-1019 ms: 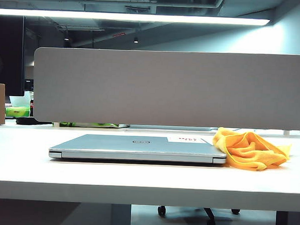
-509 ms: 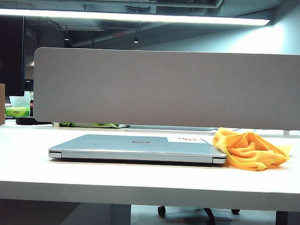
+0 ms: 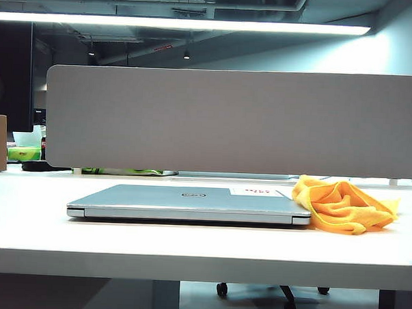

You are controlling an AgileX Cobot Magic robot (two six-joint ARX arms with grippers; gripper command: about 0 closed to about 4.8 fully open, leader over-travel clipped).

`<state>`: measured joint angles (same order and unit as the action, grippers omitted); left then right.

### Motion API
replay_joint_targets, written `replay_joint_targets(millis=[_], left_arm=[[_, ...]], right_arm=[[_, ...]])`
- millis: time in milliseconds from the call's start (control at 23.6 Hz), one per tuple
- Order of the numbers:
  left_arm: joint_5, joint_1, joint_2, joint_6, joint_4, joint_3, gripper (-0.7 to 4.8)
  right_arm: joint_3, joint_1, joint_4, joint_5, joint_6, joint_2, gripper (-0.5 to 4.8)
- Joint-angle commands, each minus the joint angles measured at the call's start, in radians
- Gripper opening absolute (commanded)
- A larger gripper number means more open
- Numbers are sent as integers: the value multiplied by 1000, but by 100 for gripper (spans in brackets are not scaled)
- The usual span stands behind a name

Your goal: Pick up the rag and use it to wipe the water off the lid of the laptop on the table.

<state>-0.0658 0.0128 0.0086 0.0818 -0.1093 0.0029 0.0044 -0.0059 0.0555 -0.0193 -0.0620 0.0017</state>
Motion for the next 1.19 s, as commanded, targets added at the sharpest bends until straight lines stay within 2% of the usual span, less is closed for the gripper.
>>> replay_joint_targets(millis=[42,297,509,552,594,637,1019,1189], left_arm=[[-2,1,1,-3,10,5,21],[-2,1,1,-3,10,5,21],[-2,1,1,-3,10,5,21],[-2,1,0,-3,10,5,21],[-2,1,1,-3,10,5,21],[-2,1,1,-3,10,5,21],[-2,1,1,-3,10,5,21],[-2,1,1,-3,10,5,21]], right_arm=[[-3,0,-6,-5,2,-2,199],[-3,0,-5,-3,3,-2,199],[-3,0,15,68,17,-2,192],[-3,0,21,67,17,-2,157],[-3,1,27,67,17,-2,88],[-3,0,38,67,18,-2,-7],[-3,1,93,61,40,-2,-1],[-3,1,95,64,87,-2,-1]])
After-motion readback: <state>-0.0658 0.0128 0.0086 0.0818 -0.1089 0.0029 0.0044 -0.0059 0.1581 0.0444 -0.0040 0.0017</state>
